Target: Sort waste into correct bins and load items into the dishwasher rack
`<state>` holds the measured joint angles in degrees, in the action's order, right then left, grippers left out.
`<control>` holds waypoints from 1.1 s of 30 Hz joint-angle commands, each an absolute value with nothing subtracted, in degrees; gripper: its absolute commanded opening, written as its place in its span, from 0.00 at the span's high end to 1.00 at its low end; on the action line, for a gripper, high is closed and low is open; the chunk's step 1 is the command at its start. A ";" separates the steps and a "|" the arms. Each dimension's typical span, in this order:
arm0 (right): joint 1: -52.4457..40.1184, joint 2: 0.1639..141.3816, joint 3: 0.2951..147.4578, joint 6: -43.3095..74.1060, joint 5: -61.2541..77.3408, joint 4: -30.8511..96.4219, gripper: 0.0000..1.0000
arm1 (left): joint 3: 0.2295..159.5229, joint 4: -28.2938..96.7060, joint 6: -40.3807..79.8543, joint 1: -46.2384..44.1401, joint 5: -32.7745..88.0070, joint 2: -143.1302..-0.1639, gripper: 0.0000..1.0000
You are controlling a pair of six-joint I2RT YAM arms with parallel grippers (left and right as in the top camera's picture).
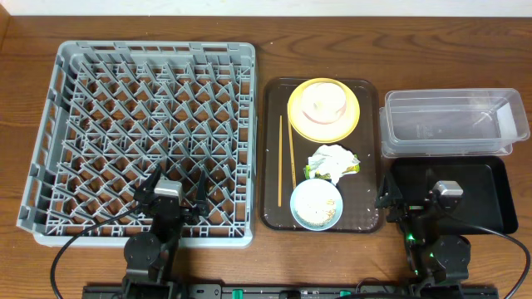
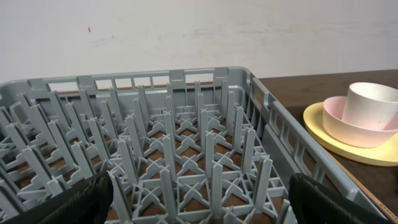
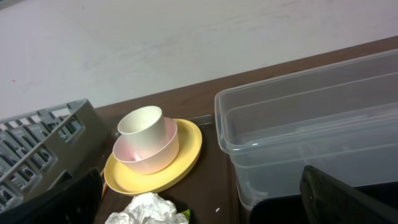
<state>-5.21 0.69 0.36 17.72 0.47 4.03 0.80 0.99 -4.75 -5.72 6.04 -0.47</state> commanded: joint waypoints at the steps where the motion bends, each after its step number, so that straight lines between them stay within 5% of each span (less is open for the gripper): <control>1: -5.65 0.43 0.32 17.08 0.45 4.25 0.01 | 0.23 2.79 -5.54 -5.43 5.56 -0.23 0.09; 33: -5.65 0.49 0.32 17.08 0.45 4.25 0.01 | 0.23 3.51 -5.54 -5.43 5.54 -0.23 0.08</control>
